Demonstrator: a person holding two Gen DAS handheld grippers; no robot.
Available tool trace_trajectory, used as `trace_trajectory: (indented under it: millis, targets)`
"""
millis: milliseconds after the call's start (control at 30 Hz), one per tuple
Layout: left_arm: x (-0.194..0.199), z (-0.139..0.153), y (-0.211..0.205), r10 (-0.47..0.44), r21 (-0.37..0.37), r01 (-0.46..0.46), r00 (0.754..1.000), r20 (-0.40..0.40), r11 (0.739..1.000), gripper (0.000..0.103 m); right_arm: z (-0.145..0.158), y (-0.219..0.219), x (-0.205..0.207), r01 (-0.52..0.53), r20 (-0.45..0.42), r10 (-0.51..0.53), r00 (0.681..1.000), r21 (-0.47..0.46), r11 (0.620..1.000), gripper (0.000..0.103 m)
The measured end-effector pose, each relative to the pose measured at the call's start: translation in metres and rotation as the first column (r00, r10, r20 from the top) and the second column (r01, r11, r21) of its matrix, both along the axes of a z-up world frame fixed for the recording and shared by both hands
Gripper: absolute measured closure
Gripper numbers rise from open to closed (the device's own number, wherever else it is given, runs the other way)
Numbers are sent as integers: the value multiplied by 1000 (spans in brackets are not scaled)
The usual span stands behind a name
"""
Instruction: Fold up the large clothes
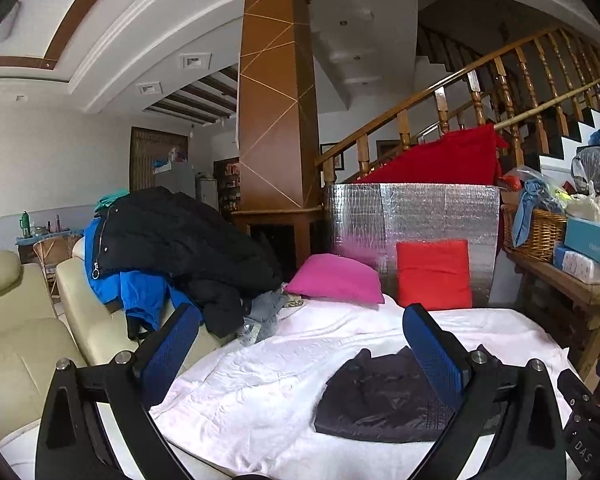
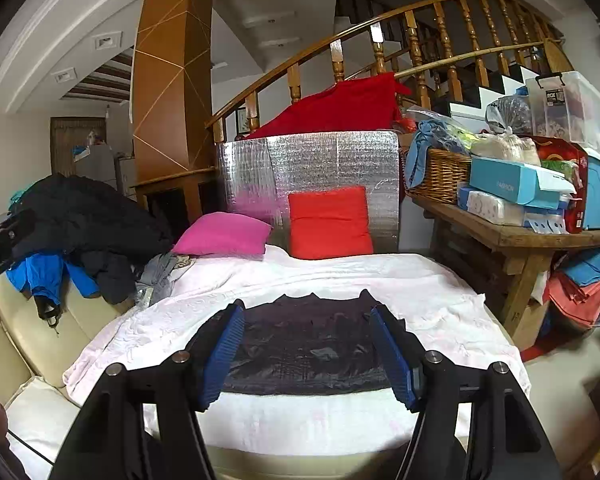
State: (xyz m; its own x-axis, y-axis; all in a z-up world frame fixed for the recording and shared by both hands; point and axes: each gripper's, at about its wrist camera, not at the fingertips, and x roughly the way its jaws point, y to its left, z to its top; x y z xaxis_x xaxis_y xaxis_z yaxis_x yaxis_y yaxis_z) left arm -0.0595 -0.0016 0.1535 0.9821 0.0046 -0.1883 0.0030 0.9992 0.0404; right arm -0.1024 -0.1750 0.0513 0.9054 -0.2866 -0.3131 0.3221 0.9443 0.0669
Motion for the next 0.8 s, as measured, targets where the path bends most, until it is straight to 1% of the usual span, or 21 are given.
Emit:
trace_trajectory:
  millis: [200,633,800]
  targets:
    - [-5,2,1,-11,3,11,1000,6,1000,1,2,-1,-5,10,1,-10,1000,-1,1000,34]
    - [-15,1,-14,-51,28,51,999,12,998,1,5,-7,-14,26,14,-26,1000,10,1000,34]
    - [-13,1,-14,-60,27,60,998,1,998,1,4,-8,-14,30,14,-30,999,16,999,34]
